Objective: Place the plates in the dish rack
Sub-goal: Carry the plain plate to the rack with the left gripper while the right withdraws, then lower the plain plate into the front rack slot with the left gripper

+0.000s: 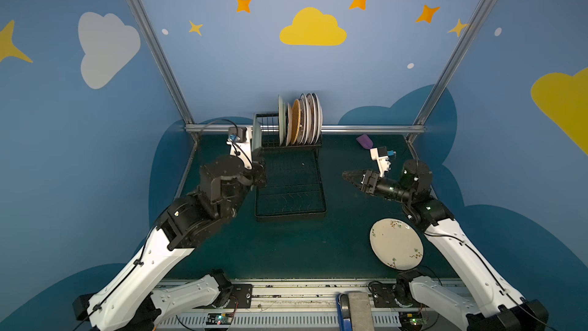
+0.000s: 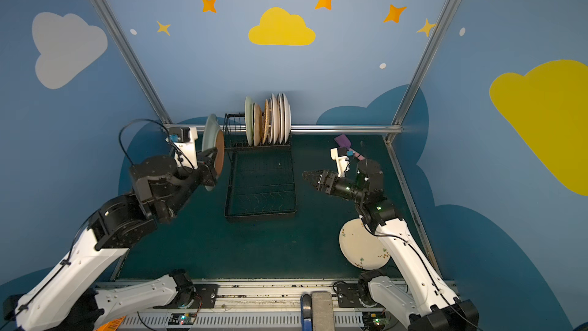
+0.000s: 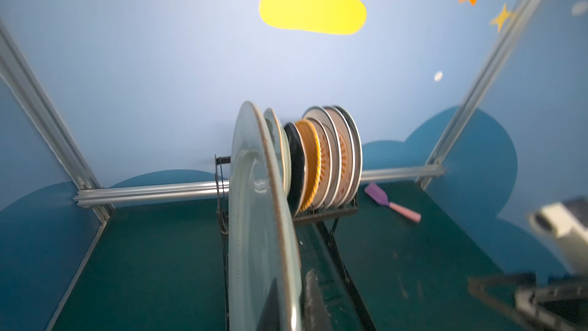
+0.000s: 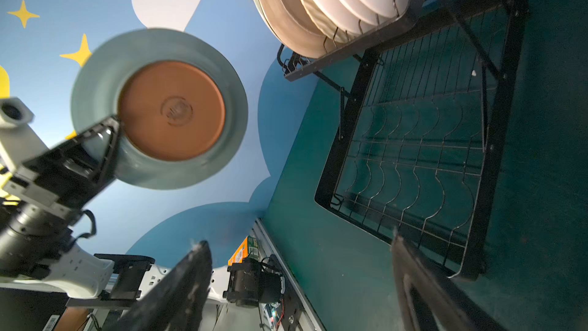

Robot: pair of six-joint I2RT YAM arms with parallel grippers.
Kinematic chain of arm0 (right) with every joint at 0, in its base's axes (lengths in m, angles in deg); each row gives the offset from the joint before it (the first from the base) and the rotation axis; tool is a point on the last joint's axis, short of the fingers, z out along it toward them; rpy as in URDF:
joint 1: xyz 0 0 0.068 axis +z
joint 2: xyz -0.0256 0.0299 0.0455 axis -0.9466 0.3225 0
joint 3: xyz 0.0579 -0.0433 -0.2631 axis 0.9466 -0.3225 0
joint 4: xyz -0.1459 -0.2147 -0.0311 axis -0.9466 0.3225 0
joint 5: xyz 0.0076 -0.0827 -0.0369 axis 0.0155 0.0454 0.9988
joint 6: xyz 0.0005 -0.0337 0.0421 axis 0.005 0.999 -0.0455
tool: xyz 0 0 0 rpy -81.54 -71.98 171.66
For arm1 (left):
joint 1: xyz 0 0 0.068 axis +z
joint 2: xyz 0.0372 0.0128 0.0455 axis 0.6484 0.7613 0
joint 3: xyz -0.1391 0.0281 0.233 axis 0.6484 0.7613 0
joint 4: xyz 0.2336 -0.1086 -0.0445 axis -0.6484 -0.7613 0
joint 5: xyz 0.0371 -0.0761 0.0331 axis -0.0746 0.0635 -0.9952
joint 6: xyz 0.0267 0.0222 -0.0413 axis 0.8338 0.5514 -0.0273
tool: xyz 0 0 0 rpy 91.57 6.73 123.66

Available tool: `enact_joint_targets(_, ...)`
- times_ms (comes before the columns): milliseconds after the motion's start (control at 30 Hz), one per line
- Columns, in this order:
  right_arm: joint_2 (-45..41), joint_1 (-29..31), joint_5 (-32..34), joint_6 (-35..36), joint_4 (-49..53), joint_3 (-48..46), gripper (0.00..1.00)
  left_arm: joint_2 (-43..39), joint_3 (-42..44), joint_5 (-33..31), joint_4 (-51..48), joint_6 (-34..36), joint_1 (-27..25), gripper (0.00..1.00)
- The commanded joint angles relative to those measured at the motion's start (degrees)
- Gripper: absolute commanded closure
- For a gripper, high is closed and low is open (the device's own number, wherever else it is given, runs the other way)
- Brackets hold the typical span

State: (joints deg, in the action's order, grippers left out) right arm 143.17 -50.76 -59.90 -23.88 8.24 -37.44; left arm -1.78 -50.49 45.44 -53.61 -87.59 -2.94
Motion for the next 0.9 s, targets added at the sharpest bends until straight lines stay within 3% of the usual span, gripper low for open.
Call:
enact_joint_targets(0,1.1,2.2,0.4,2.3,-2.4,-0.8,0.14,5.0,-9.1,10.5,1.2,-5.4,5.0,0.96)
enact_joint_targets(300,3.7,6.5,-0.1,2.5,-3.1,-2.9,0.14,18.7,-24.0,25.4,2.0,-9.3,19.2,0.96)
enact_joint_targets(467,4.1,8.1,0.2,3.1,-2.8,-3.0,0.14,25.1,-29.8,29.1,1.9,-10.5,24.2,0.96)
enact_joint_targets(867,7.4,11.8,0.5,2.8,-3.6,-2.9,0.14,35.9,-39.2,34.8,2.9,-14.2,29.7,0.96)
